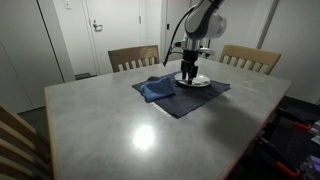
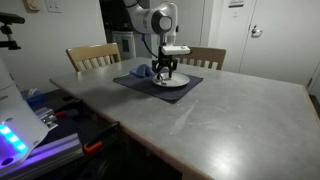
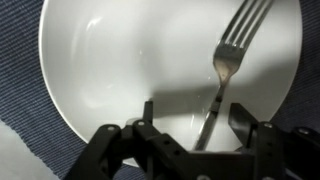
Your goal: Move the fork from the plate to the table
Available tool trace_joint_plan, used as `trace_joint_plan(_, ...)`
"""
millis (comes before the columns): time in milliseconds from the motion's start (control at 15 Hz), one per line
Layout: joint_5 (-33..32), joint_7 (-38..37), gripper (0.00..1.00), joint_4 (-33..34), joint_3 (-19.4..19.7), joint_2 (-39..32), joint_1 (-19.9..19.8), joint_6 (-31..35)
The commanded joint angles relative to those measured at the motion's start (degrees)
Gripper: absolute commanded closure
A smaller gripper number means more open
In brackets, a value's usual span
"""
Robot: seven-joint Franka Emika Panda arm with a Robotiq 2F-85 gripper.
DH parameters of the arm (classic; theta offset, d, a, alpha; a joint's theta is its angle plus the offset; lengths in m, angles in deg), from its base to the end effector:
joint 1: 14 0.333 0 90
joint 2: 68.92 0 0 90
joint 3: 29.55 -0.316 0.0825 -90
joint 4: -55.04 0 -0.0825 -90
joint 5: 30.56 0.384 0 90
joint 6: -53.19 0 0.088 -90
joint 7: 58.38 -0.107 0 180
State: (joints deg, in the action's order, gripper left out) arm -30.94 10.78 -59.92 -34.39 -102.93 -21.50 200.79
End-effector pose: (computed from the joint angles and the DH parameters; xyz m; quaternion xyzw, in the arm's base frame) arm 0.5989 -0.0279 0.1544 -0.8383 -0.5447 -0.0040 0.0242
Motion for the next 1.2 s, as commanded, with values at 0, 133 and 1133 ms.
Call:
trace_joint_plan(0, -1.2, -1.5, 0.35, -1.3, -0.6, 0.3, 0.0, 2.9)
trace_joint_plan(133, -1.1, -1.6, 0.58, -1.3, -0.8, 0.2, -0.2, 3.5)
trace_joint_plan(1133, -0.7, -2.9, 0.97, -2.4, -1.3, 2.0, -0.5, 1.1)
